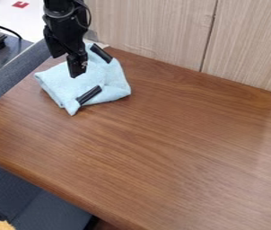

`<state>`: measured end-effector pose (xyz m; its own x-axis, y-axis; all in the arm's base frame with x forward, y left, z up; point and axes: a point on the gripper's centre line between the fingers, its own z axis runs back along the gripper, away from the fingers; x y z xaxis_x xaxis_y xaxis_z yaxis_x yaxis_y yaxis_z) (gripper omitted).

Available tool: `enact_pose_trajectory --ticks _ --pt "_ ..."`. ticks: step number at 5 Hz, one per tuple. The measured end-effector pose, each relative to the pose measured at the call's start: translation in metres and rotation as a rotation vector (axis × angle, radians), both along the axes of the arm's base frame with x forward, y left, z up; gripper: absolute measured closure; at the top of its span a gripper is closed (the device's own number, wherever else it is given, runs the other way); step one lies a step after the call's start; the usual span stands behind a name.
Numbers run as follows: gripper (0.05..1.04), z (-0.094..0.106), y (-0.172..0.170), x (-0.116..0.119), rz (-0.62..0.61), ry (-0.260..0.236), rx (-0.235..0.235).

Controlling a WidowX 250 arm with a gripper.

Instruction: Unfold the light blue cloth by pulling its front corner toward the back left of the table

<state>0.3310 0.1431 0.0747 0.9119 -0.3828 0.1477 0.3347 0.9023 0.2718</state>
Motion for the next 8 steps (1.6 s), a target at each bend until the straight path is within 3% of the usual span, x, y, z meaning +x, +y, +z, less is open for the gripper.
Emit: enact_pose_trajectory --ticks 2,3,5,7,8 --pt "0.084 -0.021 -0.012 -0.006 0.0 0.049 -0.037" --pt "0.084 -0.043 -0.023 -0.012 0.005 0.117 -0.04" --pt "0.117 -0.071 -0.032 -0.013 -0.03 0.181 -0.038" --pt "0.71 -0.079 -0.027 -0.007 -0.03 0.203 -0.022" --pt "0.915 -0.078 -0.028 -0.006 -0.03 0.203 -0.028"
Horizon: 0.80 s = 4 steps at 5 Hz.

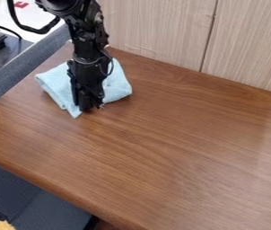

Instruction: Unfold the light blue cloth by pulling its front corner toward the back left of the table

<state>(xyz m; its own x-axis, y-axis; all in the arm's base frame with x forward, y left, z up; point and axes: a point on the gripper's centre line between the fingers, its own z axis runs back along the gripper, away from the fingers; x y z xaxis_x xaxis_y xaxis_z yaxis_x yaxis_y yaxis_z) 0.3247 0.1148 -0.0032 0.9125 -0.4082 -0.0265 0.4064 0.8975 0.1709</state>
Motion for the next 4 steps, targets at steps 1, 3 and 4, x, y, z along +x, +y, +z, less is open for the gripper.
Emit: enact_pose_trajectory --ticks 1,3,4 --pt "1.012 0.001 -0.002 -0.001 -0.005 0.01 -0.02" --pt "1.026 0.048 0.006 0.007 -0.012 -0.082 -0.031" --pt "1.026 0.062 0.017 0.017 0.012 -0.115 -0.043"
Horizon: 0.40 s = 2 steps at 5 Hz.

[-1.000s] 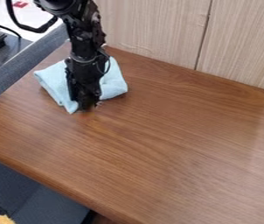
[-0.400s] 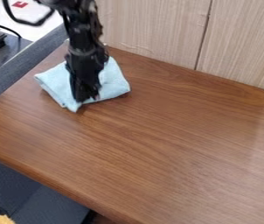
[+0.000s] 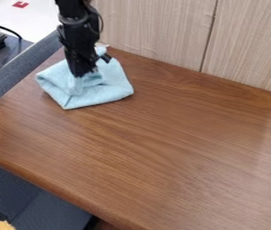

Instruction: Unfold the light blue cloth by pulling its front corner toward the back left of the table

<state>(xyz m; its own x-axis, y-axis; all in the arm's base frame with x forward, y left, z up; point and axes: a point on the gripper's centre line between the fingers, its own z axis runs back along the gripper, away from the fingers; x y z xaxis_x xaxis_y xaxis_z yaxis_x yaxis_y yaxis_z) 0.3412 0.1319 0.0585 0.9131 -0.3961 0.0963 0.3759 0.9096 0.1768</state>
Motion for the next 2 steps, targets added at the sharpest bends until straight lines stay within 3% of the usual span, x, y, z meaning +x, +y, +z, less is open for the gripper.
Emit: enact_pose_trajectory --ticks 1,2 --pt "1.026 0.034 0.028 0.018 0.067 -0.066 0.006" --pt "1.026 0.033 0.053 0.029 0.132 -0.069 -0.004"
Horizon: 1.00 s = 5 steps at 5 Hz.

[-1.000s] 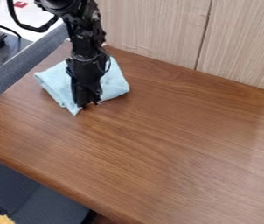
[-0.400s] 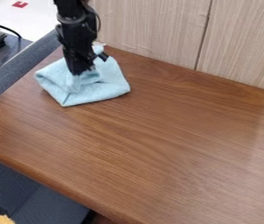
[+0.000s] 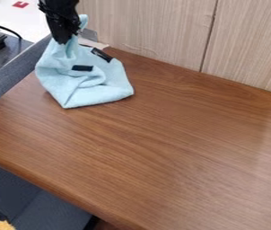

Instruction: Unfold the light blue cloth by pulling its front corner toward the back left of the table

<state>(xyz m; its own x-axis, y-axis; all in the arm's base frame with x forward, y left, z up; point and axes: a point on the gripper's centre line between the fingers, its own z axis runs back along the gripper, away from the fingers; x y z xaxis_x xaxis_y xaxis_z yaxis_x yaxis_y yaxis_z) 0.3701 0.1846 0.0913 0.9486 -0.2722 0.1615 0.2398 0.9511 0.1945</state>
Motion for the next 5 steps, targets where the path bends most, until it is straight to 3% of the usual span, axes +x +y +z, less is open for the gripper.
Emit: enact_pose_trajectory --ticks 1,2,4,5 --pt "1.026 -0.001 0.021 0.01 0.052 -0.002 0.006" --pt "1.026 -0.016 0.049 0.01 0.113 0.028 0.02" --pt "1.028 -0.05 0.07 0.007 0.146 0.049 0.067" --pt "1.015 -0.056 0.082 0.003 0.171 0.066 0.093"
